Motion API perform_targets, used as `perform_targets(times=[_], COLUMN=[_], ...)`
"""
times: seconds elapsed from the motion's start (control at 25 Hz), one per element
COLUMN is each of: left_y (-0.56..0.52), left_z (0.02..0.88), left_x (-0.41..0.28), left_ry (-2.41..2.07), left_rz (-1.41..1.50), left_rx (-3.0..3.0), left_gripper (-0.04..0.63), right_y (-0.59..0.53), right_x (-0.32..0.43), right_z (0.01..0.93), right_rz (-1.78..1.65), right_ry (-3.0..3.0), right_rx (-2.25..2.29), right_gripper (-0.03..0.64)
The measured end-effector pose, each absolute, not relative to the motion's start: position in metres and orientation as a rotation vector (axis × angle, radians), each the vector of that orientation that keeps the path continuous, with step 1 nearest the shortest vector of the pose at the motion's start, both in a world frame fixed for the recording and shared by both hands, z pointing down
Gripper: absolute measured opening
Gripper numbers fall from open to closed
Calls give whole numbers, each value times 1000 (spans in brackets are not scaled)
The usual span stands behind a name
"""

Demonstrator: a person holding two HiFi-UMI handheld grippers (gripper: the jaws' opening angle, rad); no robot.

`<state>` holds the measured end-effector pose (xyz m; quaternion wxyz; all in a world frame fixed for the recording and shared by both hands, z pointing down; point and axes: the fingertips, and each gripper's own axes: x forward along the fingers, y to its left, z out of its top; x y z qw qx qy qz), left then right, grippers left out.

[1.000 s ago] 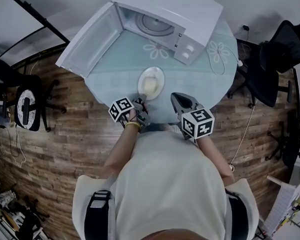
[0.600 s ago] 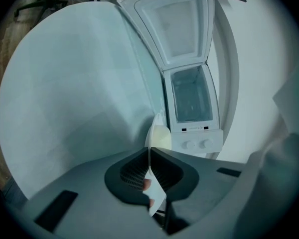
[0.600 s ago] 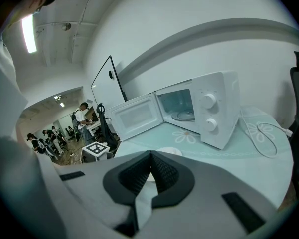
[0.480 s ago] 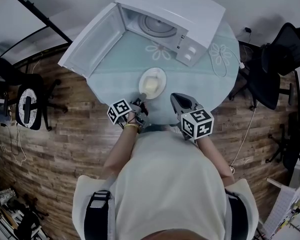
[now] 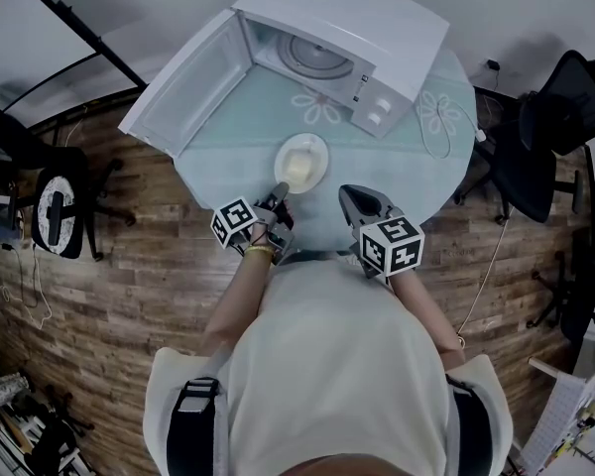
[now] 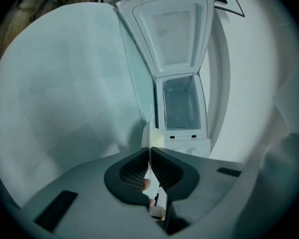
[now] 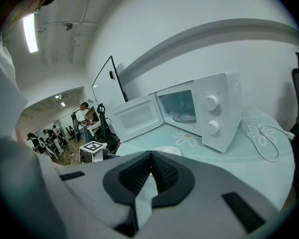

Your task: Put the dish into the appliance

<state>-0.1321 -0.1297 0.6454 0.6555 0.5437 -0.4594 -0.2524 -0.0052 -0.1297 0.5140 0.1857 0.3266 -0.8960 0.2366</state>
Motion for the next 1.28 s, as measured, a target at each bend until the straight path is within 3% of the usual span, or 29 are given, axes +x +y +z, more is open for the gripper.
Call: perform_targets(times=[1.28], left_y=[-274], left_z=[581], left_x=[-162], left_ry=[-964], left_rz=[-724], left_rx=[1347], left_gripper=[28], right_y=[-172], right_x=[2], right_z=[522], right_rz=[681], right_ry=[-2475], right_rx=[997], right_gripper=[6])
